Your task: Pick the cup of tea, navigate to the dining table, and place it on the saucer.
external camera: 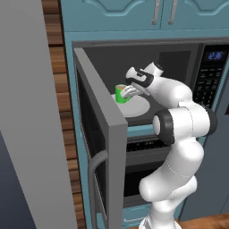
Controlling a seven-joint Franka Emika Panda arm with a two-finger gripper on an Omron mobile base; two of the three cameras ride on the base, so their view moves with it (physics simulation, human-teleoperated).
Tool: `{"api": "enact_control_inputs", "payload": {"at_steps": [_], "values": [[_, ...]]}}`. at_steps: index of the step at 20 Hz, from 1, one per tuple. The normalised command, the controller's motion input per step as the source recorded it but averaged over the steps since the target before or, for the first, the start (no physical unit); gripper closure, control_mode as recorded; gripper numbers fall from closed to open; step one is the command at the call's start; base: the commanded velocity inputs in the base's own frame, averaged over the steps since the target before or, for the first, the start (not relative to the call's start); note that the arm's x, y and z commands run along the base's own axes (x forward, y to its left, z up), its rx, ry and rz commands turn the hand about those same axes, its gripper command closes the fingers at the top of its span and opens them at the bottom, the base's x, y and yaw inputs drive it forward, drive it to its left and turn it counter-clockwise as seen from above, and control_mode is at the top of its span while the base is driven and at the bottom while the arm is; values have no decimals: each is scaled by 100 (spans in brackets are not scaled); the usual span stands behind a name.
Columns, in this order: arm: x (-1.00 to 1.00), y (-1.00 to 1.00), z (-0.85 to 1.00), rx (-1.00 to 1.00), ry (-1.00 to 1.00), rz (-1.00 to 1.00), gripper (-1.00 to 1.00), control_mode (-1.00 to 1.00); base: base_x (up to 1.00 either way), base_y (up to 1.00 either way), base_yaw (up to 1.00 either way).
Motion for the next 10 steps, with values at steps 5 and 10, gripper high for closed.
{"api": "enact_control_inputs", "payload": {"at_steps": [5, 10], "values": [[-1, 0, 0, 0, 0, 0, 100, -100, 0, 0, 0], [-83, -1, 9, 0, -15, 0, 100, -100, 0, 0, 0]]}}
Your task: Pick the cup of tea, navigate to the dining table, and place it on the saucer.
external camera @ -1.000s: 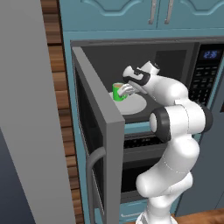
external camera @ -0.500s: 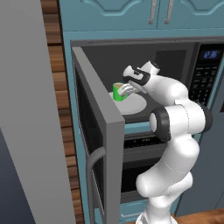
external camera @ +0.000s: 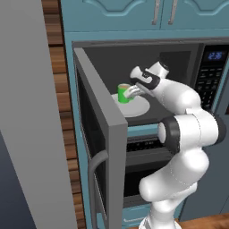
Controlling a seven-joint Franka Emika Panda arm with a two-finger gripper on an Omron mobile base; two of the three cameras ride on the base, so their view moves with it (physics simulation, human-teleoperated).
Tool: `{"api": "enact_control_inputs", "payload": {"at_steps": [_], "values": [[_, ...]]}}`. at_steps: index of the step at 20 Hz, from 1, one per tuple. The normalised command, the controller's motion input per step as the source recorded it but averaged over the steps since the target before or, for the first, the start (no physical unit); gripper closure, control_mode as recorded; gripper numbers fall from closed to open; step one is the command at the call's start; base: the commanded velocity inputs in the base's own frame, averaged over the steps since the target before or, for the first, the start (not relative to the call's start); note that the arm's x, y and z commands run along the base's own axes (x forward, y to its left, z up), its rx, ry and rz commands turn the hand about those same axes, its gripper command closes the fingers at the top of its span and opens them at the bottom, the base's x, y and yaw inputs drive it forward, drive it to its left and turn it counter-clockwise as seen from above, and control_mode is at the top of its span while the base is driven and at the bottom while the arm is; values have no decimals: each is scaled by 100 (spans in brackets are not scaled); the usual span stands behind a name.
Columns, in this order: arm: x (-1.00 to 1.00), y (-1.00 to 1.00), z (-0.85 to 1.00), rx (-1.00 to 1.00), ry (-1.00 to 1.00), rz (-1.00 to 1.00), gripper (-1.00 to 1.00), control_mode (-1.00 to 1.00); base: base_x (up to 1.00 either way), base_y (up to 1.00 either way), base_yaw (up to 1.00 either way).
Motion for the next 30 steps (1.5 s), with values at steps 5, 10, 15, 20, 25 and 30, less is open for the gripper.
{"api": "enact_control_inputs", "payload": {"at_steps": [5, 10, 15, 20, 25, 30], "values": [[-100, -16, 25, 1, -20, 0, 100, -100, 0, 0, 0], [-100, -12, 51, 0, -13, 0, 100, -100, 0, 0, 0], [-100, -6, 82, 0, -2, 0, 100, -100, 0, 0, 0], [-100, -4, 48, -1, 2, 0, 100, -100, 0, 0, 0], [-100, -11, 4, -2, 7, 0, 100, -100, 0, 0, 0], [-97, -27, 8, 0, 3, -7, 100, -100, 0, 0, 0]]}}
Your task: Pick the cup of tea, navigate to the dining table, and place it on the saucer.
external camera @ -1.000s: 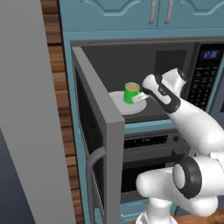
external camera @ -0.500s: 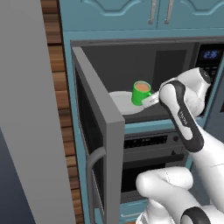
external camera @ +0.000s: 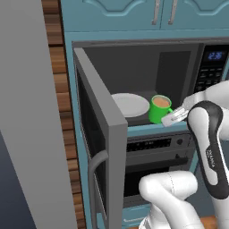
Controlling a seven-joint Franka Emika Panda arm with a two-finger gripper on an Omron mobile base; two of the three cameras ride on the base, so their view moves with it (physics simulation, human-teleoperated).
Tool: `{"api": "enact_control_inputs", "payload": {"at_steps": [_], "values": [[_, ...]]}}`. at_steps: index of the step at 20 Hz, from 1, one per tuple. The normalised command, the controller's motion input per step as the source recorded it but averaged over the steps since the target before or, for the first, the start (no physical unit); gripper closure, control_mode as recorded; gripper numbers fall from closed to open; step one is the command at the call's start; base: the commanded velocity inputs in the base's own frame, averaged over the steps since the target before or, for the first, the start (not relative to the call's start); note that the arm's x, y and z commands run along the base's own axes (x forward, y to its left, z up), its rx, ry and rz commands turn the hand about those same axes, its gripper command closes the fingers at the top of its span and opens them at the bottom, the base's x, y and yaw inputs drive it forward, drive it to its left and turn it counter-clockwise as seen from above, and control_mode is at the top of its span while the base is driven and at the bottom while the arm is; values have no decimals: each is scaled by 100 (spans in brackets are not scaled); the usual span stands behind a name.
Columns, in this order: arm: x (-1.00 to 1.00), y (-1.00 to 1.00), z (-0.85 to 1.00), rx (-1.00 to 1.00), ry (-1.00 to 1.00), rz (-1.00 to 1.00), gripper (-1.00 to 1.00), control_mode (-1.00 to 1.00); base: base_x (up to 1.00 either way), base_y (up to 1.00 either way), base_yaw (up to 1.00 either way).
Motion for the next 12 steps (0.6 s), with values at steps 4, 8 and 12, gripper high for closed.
{"api": "enact_control_inputs", "payload": {"at_steps": [4, 8, 12], "values": [[-48, -9, 40, 0, 2, -12, 100, -100, 0, 0, 0], [-35, -3, 55, 0, 0, -4, 100, -100, 0, 0, 0], [0, 0, 0, 0, 0, 0, 100, -100, 0, 0, 0]]}}
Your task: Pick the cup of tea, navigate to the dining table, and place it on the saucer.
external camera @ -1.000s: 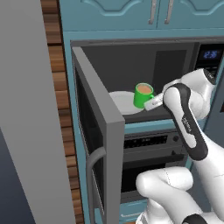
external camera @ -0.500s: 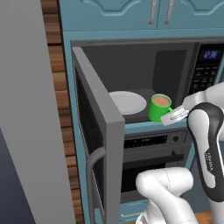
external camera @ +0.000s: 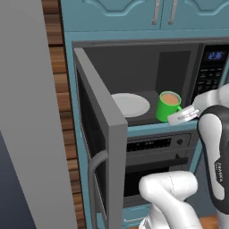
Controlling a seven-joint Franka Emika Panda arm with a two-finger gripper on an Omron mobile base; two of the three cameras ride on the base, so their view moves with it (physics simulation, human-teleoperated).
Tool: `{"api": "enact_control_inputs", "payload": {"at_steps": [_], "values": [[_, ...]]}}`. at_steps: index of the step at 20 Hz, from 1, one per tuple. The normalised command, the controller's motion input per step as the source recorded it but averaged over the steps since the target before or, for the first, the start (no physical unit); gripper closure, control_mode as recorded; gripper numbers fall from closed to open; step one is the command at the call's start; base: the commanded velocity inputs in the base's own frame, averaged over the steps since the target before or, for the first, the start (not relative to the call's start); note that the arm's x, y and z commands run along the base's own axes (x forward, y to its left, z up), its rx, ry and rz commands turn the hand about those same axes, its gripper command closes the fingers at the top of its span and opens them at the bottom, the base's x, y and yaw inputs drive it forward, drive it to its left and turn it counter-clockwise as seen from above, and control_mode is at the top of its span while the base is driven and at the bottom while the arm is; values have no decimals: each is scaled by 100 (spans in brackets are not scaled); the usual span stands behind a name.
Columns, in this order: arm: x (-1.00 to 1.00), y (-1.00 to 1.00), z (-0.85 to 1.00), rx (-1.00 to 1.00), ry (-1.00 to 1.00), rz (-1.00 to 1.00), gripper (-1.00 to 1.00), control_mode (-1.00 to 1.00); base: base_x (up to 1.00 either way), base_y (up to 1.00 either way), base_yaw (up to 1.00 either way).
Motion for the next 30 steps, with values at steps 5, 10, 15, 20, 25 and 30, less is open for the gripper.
{"api": "enact_control_inputs", "payload": {"at_steps": [5, 10, 15, 20, 25, 30], "values": [[0, 0, 0, 0, 0, 0, 100, 100, -16, -4, -2], [0, 0, 0, 0, 0, 0, 100, 100, -96, -35, -42], [0, 0, 0, 0, 0, 0, 100, 100, -10, -1, -94], [0, 0, 0, 0, 0, 0, 100, 100, 0, 0, -100], [0, 0, 0, 0, 0, 0, 100, 100, 0, 0, -100], [0, 0, 0, 0, 0, 0, 100, 100, 0, 0, -100]]}}
